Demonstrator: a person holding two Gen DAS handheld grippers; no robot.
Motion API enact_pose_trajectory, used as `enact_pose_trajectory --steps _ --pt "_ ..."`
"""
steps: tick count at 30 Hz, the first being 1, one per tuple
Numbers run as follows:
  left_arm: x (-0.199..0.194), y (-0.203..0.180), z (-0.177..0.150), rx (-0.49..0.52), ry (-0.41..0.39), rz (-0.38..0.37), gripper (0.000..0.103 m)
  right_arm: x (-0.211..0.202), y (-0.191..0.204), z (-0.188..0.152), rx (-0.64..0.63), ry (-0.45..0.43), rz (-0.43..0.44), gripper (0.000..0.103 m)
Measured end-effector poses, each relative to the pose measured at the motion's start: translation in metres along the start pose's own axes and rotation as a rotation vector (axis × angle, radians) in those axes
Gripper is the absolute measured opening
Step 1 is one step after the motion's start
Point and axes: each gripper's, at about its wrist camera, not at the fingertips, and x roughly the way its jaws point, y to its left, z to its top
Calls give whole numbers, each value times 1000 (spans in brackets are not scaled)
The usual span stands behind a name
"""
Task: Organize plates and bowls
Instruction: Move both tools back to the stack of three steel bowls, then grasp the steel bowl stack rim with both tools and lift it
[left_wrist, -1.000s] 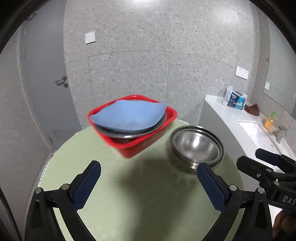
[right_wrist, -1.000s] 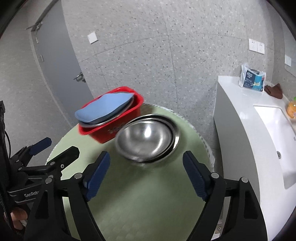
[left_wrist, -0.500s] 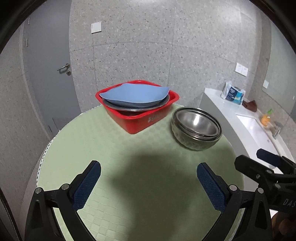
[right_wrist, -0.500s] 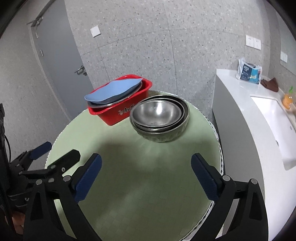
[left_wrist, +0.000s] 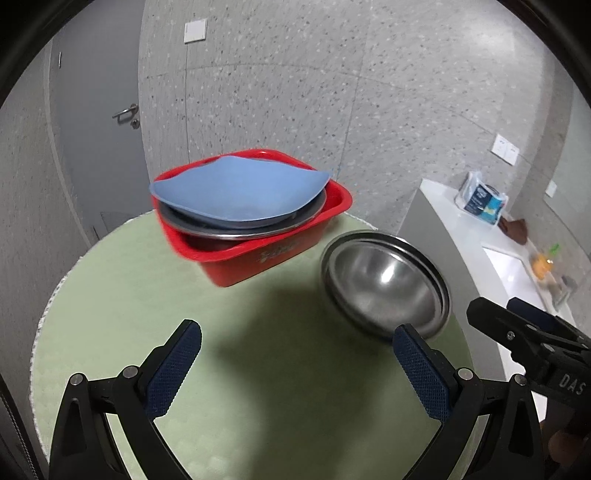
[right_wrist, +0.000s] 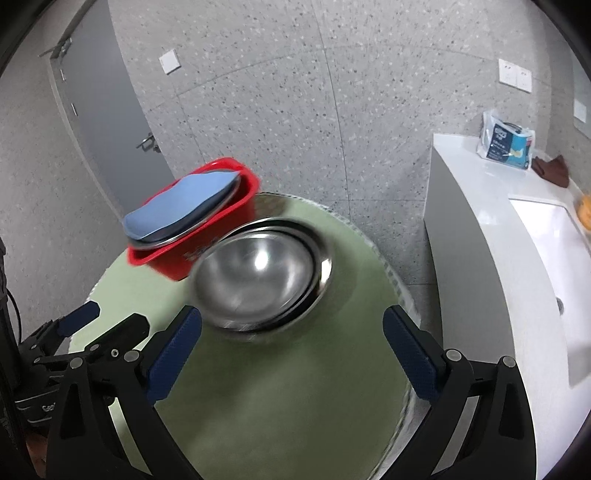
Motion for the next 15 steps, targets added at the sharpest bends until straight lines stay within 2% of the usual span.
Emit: enact_pose_trajectory --steps 10,13,15 --pt "78 -22 33 -115 99 43 99 75 -43 29 9 173 105 100" --pt "95 -25 39 -134 122 41 93 91 -47 32 9 209 152 95" --pt "108 -27 42 -138 144 41 86 96 -47 31 0 226 179 85"
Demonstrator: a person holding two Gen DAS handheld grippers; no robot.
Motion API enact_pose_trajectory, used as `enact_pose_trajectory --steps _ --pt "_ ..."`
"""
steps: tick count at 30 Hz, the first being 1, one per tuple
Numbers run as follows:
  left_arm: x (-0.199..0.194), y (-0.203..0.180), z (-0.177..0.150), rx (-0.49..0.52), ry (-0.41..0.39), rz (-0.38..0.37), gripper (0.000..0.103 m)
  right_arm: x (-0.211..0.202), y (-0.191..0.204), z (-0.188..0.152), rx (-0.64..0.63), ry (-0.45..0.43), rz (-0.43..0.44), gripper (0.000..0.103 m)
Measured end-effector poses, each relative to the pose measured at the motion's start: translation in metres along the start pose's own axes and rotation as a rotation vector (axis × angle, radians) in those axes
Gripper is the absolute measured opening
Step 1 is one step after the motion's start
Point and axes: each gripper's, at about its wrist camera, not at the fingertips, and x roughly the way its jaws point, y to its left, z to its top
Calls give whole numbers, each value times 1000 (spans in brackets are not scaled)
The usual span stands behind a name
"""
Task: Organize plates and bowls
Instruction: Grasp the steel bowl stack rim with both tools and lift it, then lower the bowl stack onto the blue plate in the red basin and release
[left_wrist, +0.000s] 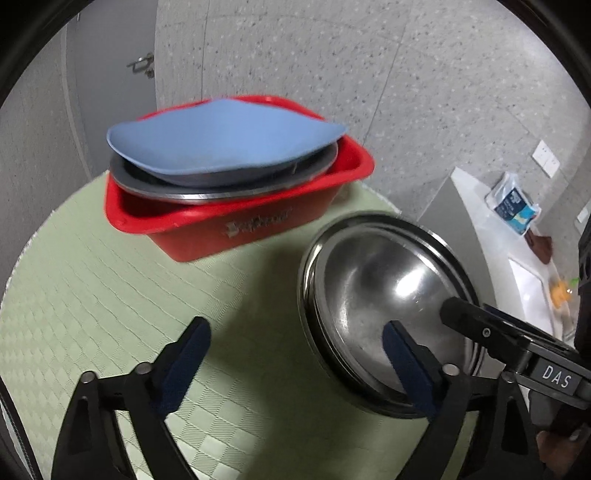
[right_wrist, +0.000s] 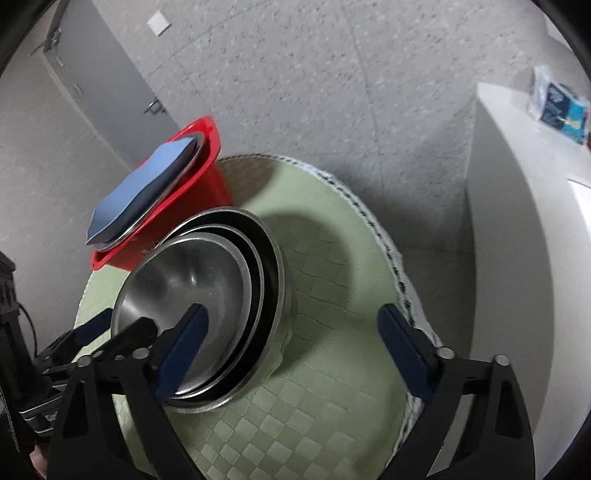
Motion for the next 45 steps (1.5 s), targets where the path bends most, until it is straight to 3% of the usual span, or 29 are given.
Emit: enact_pose_trajectory --steps 5,12,29,38,45 --pt "16 -7 9 9 16 -11 71 13 0 0 -12 56 78 60" --pt "33 -12 17 28 45 -55 44 23 0 3 0 96 161 48" --pt "22 -8 8 43 29 -55 39 17 5 -1 9 101 147 48" --pt "-24 -6 19 45 -60 -66 39 -2 19 9 16 69 188 48" --pt "-64 9 35 19 -155 -51 39 -18 52 45 -41 10 219 48"
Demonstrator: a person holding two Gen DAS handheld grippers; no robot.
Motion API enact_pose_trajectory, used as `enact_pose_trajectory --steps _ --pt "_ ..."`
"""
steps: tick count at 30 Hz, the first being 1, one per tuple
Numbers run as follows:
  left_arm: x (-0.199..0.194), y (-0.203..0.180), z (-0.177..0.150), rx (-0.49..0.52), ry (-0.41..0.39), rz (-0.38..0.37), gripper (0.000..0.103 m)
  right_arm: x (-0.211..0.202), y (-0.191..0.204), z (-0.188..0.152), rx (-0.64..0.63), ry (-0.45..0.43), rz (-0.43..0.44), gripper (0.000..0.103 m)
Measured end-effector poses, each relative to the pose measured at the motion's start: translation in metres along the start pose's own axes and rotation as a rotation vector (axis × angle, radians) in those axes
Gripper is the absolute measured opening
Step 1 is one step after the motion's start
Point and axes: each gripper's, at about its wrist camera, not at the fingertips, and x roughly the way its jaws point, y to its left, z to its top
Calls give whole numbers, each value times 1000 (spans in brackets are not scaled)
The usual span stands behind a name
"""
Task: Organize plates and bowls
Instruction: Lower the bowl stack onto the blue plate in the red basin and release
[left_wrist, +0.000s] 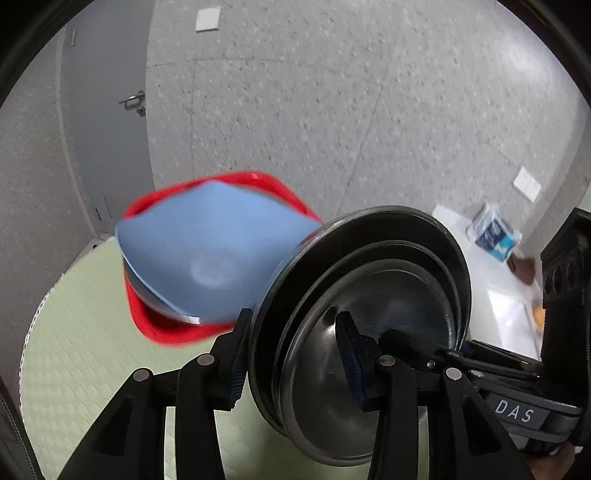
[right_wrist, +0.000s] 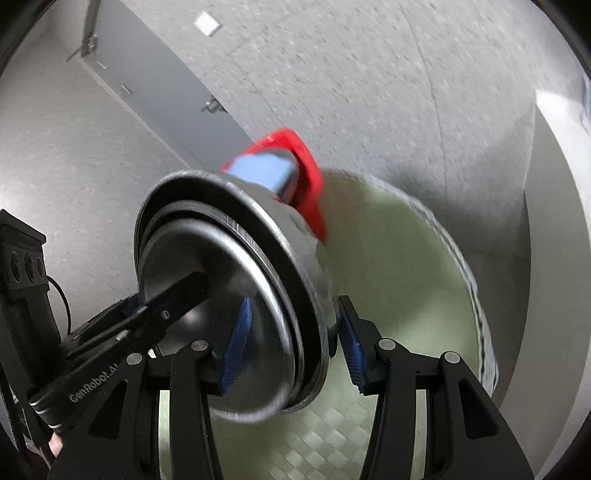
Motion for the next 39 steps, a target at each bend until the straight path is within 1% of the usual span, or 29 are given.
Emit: enact_pose_trajectory --steps 4,5,8,11,16,18,22,25,30,31,34,37,39 --pt "-6 15 11 -39 -25 38 39 6 21 28 -50 -17 8 48" --pt "-6 19 14 -50 -26 48 39 10 26 33 -65 -17 8 46" --pt "-9 36 21 -92 -34 72 39 28 37 48 -77 5 33 43" --pt "-7 49 31 -111 -31 102 39 43 48 60 -94 22 52 40" --pt "8 73 53 -153 -8 127 39 74 65 81 -132 75 67 40" --pt "22 80 64 -161 10 138 40 83 68 88 -141 84 65 40" --pt "53 91 74 -189 67 135 40 106 69 99 -155 113 40 40" --pt "72 98 79 -203 101 131 40 119 65 100 -160 137 21 40" --pt "99 105 91 -198 136 123 40 130 63 101 -193 127 -44 40" --pt "102 106 93 -197 138 123 40 131 63 101 -207 125 -66 40" --pt "106 106 94 -195 135 126 42 131 62 103 -221 105 -89 40" --pt "102 105 91 -198 126 117 46 129 61 101 -223 90 -96 42" --pt "97 103 87 -187 119 110 52 126 64 99 -239 78 -111 42"
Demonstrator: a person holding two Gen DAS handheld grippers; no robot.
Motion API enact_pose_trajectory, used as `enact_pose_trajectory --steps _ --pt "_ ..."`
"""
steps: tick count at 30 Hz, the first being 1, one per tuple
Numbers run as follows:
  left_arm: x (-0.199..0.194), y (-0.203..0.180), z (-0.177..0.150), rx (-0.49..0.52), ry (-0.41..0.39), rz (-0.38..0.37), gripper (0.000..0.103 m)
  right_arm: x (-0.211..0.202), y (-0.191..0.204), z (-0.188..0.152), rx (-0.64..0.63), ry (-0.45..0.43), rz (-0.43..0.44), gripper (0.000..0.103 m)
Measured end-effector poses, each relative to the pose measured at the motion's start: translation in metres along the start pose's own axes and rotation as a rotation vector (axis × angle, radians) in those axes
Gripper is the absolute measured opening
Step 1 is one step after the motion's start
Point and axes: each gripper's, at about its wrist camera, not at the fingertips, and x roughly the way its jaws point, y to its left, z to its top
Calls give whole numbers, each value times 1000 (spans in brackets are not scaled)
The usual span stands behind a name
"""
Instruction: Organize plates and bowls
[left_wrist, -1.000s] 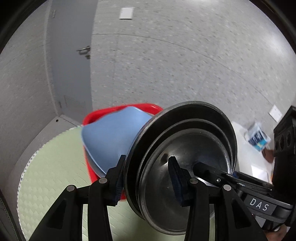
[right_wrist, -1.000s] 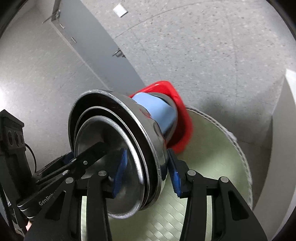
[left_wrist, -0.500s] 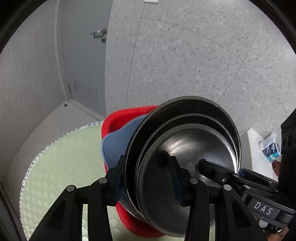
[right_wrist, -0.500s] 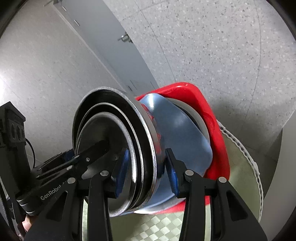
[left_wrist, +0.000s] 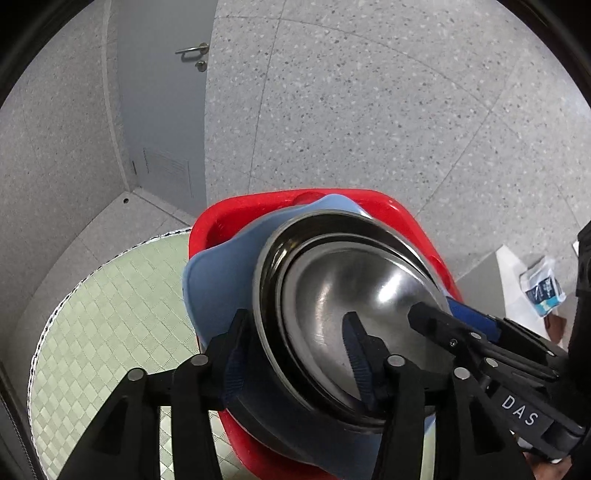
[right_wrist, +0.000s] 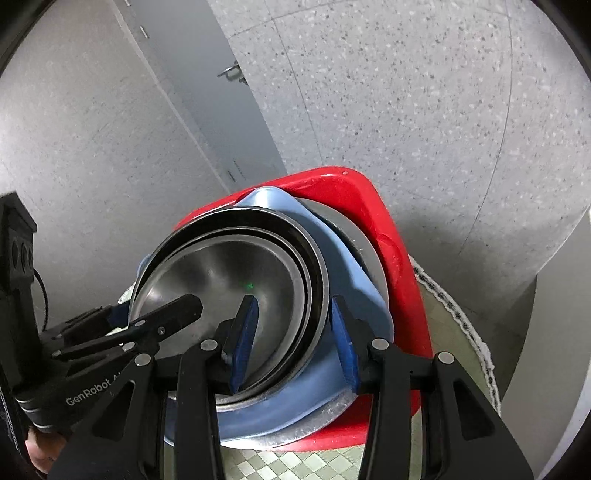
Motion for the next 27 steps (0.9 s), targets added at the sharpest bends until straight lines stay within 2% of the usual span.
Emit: enact_pose_trajectory --steps 4,7,9,12,15,20,24,27 --pt "-14 1 -6 11 -30 -17 58 -12 6 -2 -12 -44 -19 42" --pt "-26 6 -14 23 -43 -16 72 -24 10 -4 -12 -71 -42 43" --pt "-39 10 -23 31 -61 -15 84 -32 15 -9 -12 -87 -64 47" --pt "-63 15 -41 64 -99 -11 93 -44 20 -19 -11 -107 -97 54" --pt "-87 18 -61 101 -141 0 102 -58 30 -37 -20 -122 -126 67" --pt "-127 25 -106 174 -211 8 102 -84 51 -73 -27 -172 -192 76" --pt "-159 36 -152 220 -251 -8 102 -100 71 -106 -13 -199 -273 91" --pt "-185 51 -183 245 -266 -23 102 -111 84 -130 14 -219 -286 98"
